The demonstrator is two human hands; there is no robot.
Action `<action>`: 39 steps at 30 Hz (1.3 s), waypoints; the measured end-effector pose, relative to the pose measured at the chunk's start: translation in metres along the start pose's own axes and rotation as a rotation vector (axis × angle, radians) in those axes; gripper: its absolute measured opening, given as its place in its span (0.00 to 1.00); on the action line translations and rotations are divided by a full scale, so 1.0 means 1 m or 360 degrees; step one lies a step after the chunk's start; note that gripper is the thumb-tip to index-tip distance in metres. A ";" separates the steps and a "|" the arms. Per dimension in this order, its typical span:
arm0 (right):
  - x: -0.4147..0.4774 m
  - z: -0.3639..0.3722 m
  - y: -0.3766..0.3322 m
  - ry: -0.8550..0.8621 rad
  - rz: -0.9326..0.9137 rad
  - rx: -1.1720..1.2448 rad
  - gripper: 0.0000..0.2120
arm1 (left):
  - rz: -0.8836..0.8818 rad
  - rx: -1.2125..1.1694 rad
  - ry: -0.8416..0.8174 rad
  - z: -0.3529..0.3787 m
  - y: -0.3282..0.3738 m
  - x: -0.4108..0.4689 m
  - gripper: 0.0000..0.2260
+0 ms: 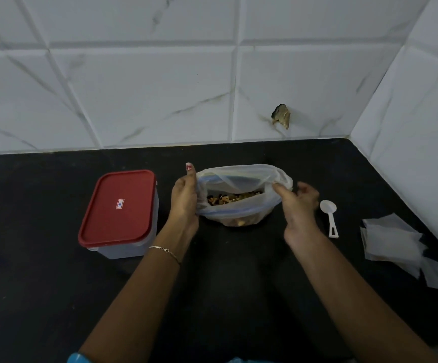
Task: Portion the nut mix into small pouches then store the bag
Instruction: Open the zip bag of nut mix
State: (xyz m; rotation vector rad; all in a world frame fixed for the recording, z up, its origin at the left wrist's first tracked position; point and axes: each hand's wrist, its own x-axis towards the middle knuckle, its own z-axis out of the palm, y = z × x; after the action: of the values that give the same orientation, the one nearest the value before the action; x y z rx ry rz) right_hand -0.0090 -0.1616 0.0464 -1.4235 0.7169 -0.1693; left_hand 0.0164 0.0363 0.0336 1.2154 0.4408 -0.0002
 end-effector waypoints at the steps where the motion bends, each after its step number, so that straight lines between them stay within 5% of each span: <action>1: -0.006 0.003 0.005 0.0033 0.0053 0.0027 0.33 | 0.0030 -0.0001 -0.0021 0.002 0.000 -0.003 0.24; 10: -0.018 0.025 0.008 0.0019 0.0362 0.0033 0.33 | 0.0307 0.0257 -0.0250 0.007 -0.007 -0.016 0.21; 14: -0.010 0.026 0.007 -0.0059 0.0425 0.0012 0.15 | 0.0349 0.0249 -0.0291 0.008 -0.011 -0.018 0.18; 23: -0.003 0.006 0.008 -0.0254 0.0526 0.0291 0.05 | 0.0262 0.0153 -0.0262 0.009 -0.009 -0.010 0.14; 30: -0.005 -0.016 0.012 -0.0502 0.0798 0.1047 0.11 | -0.0055 -0.0184 -0.0200 0.007 0.000 0.003 0.17; 35: -0.011 -0.009 0.029 -0.0493 0.0816 0.1017 0.16 | -0.0367 -0.0274 -0.0194 0.010 -0.011 -0.003 0.19; 39: -0.010 -0.009 0.035 -0.0403 0.0740 0.0914 0.16 | -0.0186 0.0037 -0.0168 0.011 -0.014 -0.012 0.16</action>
State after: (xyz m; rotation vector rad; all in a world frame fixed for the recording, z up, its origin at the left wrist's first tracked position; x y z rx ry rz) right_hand -0.0325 -0.1581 0.0172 -0.6919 0.6976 0.1590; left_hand 0.0063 0.0181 0.0276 1.2047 0.4197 -0.1691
